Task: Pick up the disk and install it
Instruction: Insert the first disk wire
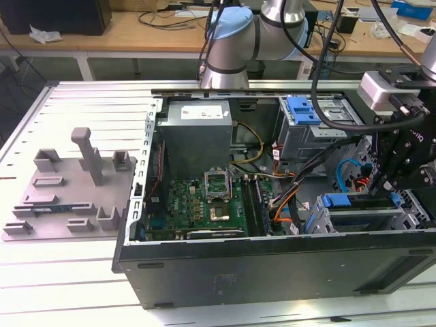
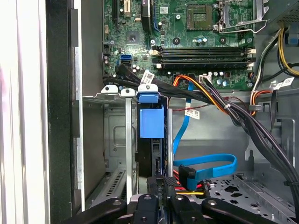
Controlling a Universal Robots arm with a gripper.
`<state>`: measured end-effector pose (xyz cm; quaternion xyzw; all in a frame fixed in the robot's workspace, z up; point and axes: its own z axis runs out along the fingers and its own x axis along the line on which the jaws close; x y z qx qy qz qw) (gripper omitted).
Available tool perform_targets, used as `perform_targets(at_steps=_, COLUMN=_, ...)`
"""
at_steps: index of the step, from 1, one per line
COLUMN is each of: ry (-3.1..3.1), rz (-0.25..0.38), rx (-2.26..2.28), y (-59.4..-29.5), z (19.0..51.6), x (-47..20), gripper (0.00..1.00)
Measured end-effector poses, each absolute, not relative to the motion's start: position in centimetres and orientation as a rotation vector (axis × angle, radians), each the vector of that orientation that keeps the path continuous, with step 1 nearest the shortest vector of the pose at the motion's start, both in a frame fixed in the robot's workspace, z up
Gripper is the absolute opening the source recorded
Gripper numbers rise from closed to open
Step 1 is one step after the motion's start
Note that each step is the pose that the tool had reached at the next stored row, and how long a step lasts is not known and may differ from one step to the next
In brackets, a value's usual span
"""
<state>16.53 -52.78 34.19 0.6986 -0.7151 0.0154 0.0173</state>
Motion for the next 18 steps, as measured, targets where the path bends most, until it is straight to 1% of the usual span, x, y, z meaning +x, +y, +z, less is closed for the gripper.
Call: perform_targets(at_steps=18, ry=-2.222, rz=0.048, rx=2.171, y=-52.78, z=34.24, x=16.53, gripper=0.16)
